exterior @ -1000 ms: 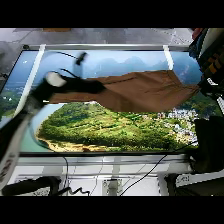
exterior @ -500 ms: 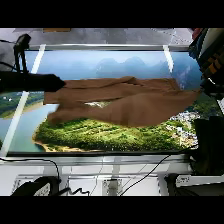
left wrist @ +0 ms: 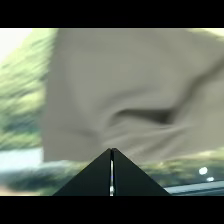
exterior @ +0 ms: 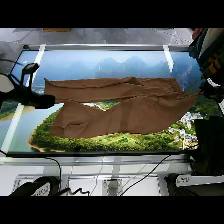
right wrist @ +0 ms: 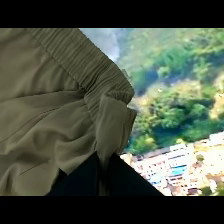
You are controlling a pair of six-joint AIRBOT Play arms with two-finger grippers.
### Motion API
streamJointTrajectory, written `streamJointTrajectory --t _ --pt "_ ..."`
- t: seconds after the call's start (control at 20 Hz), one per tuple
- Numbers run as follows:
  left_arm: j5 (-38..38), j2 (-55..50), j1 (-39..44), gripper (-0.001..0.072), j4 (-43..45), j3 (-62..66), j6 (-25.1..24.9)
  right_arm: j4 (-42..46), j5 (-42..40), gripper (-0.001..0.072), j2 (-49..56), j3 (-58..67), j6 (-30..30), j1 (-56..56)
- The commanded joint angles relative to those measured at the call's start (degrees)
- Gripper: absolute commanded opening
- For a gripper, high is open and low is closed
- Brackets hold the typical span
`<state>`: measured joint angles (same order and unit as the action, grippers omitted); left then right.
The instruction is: Fold the clothes and pants, and hang the long-sleeved shirts on hangers.
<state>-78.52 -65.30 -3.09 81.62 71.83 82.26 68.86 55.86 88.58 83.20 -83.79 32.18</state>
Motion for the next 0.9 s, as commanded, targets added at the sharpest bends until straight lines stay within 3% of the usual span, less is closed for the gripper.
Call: streamJointTrajectory --t 0.0,0.15,0.2,0.25,0.3,0.35,0.85 --pt "1.6 2.4 -6.9 0.0012 -1.0 -9.2 -4.4 0.1 0.6 0.0027 0.0 0.0 0.0 0.0" --pt "5.4 4.3 -15.8 0.0014 -9.7 -19.6 -3.5 0.1 0.6 0.0027 0.0 0.0 0.0 0.0" --pt "6.1 4.1 -18.0 0.0083 -12.5 -21.9 -2.9 0.1 0.6 0.0027 0.0 0.0 0.0 0.0" --pt "7.0 3.8 -19.8 0.0246 -15.1 -23.8 -2.9 0.1 0.6 0.0027 0.0 0.0 0.0 0.0" --pt "8.4 3.4 -21.0 0.0463 -17.4 -25.5 -2.9 0.1 0.6 0.0027 0.0 0.0 0.0 0.0" --pt "10.2 2.8 -21.6 0.0567 -18.4 -26.9 -2.4 0.1 0.6 0.0027 0.0 0.0 0.0 0.0" --pt "15.0 -9.9 -21.6 0.0582 -18.9 -29.2 0.1 0.1 1.6 0.0027 0.0 0.0 0.0 0.0"
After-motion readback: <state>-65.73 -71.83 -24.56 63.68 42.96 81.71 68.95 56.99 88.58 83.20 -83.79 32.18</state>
